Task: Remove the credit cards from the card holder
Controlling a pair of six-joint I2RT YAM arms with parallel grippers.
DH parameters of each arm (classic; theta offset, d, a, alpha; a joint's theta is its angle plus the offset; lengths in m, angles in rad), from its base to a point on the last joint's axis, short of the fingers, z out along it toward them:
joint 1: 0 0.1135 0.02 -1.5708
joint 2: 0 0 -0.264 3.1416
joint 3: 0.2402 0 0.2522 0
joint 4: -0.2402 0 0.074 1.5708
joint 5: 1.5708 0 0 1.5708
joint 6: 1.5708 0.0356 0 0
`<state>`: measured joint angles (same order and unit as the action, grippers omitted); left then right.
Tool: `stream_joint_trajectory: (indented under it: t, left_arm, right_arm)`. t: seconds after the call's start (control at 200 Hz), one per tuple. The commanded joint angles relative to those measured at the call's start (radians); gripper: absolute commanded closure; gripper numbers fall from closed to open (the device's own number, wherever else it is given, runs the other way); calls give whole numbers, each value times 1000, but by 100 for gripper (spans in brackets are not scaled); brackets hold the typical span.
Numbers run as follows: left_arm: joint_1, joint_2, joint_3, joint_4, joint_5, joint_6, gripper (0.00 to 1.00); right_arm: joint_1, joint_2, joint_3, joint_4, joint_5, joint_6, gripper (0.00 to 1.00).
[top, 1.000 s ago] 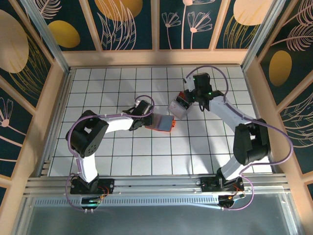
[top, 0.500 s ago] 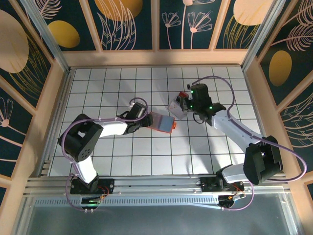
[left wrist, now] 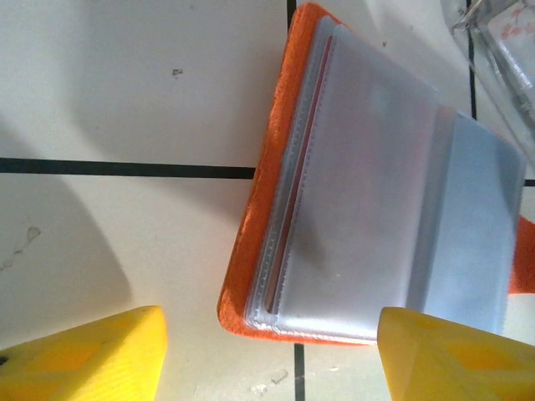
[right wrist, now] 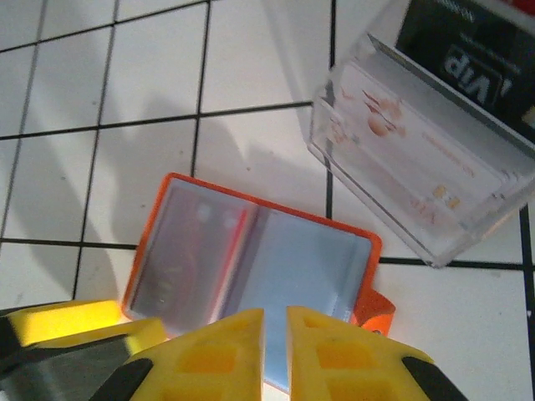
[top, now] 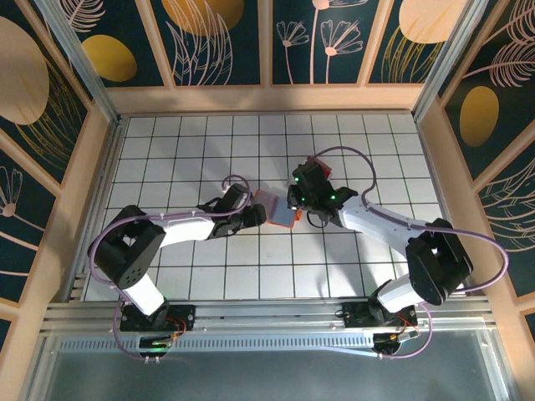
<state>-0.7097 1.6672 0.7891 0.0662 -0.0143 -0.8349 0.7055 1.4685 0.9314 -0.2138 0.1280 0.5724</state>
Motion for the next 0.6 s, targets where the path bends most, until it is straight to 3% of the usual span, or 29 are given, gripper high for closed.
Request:
stream_joint_trajectory:
  t: [0.0,0.235,0.41,0.596]
  left_arm:
    - [37,-42,-17,3,49,-57,33]
    - [107,-17,21,27,92,-18,34]
    - [142,41,57,52,139,10,46]
    - [149,108,98,64,194,46,50]
  right_arm:
    - [12,11,-22,39,36,85,85]
    - [21,64,-26,78,-1,109,85]
    - [22,110,-17,98,-24,112,86]
    - [22,139,-10,111,-45,108,86]
